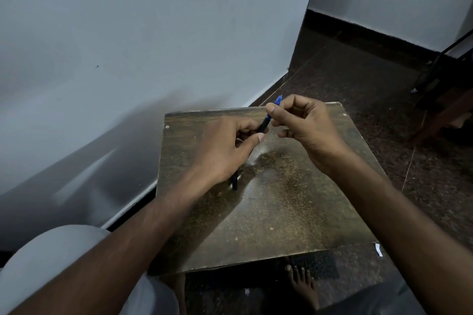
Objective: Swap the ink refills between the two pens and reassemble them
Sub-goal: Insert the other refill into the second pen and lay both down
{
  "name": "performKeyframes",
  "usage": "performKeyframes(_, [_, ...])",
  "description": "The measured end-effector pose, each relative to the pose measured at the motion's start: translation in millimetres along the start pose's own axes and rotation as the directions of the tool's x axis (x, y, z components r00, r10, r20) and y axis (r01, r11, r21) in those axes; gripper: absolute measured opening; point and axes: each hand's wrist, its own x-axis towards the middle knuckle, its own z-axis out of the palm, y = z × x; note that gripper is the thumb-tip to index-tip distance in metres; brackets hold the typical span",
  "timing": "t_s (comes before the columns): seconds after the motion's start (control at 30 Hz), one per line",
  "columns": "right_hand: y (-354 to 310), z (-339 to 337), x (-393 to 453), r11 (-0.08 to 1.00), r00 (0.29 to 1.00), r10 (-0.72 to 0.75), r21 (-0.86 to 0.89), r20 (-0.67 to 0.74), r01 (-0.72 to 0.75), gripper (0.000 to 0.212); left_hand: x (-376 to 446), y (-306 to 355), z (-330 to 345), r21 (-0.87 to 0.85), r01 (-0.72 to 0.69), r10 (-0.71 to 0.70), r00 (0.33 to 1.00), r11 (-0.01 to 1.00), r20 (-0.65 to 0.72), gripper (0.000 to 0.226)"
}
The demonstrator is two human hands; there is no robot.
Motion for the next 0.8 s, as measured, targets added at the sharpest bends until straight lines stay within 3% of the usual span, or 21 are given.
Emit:
performKeyframes(0.33, [-1.6,1.8,-1.7,0.998,0.996,0.051,0.029,-0.077,-0.048,0.019,-1.2,3.8,-2.3,-0.021,0.017,-0.016,0.999,1.0,0.038,0.02])
performKeyframes(0.5, [-2.3,1.6,-4.7,0.996,0.998,0.054,0.073,-0.016,-0.053,0.023,0.0,3.9,-4.5,-0.026,0.038,-0.037,0.999,0.999,0.035,0.021])
performKeyframes(0.67, [-0.4,4.7,-4.6,0.994,0.988,0.095,0.058,-0.122,-0.088,0.022,-2.3,6.5,-2.9,-0.029,0.031,-0.028,0.997,0.999,0.074,0.02])
performKeyframes(0.8, [-4.9,3.8,-7.4,0.984,0.991,0.13,0.127,-0.021,-0.126,0.029,-0.5,7.1,-2.4,-0.044,0.048,-0.045,0.996,0.998,0.082,0.022])
